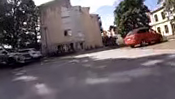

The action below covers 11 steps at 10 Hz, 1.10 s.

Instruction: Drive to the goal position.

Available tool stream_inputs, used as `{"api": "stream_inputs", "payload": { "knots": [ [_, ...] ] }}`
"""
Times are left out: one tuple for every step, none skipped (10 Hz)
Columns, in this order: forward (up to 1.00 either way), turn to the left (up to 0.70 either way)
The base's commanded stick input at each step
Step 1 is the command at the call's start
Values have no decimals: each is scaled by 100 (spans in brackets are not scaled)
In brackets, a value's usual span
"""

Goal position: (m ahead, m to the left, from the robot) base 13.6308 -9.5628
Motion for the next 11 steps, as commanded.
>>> {"api": "stream_inputs", "payload": {
  "knots": [
    [85, 0],
    [85, 0],
    [85, 0],
    [85, 0],
    [85, 0],
    [85, 0],
    [85, 0],
    [85, 0],
    [85, 0],
    [85, 0],
    [85, 0]
  ]
}}
